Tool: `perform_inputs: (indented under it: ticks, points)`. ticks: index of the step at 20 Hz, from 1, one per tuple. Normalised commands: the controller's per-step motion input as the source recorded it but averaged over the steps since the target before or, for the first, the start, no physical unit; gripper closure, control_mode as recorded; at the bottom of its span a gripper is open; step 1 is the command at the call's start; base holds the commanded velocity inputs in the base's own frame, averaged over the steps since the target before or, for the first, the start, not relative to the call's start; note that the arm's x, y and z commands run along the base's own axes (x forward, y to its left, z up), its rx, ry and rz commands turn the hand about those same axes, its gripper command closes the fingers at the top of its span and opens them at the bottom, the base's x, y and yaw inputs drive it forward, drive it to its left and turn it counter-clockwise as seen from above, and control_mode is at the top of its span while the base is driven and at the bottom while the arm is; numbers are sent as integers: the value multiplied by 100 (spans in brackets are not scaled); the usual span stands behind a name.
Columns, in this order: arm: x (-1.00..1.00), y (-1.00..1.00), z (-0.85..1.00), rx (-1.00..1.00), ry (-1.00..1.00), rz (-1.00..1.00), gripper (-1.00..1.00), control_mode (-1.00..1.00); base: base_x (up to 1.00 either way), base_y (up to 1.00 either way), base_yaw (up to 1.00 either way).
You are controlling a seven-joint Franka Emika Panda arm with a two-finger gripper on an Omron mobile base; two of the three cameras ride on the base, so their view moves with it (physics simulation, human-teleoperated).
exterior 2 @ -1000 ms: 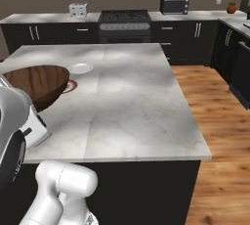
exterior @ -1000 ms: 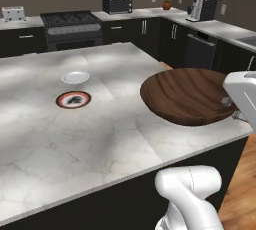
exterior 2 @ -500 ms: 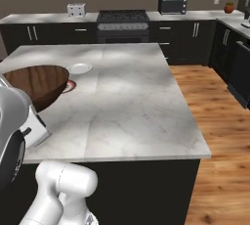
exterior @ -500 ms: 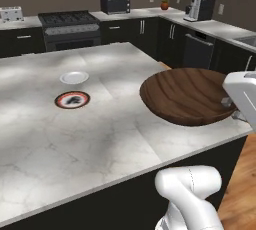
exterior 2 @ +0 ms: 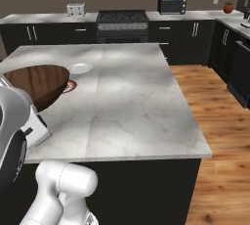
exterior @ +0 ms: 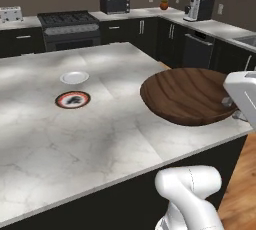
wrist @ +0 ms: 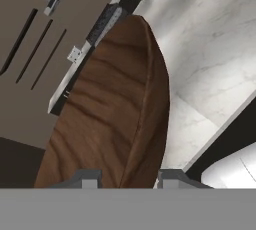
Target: Move the bowls from the cabinet to the plates on the dining table.
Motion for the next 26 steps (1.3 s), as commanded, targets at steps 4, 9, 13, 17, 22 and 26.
perform_inputs:
  ticks: [4,9,13,17,22,26]
  points:
    - [0,0,0,0,0,0,100,100,-4,27,0]
    - [0,0,0,0,0,0,100,100,0,0,0]
    - [0,0,0,0,0,0,100,100,0,0,0]
    - [0,0,0,0,0,0,100,100,0,9,0]
    - [0,5,0,0,0,0,100,-100,0,11,0]
    - [3,25,0,0,0,0,100,-100,0,0,0]
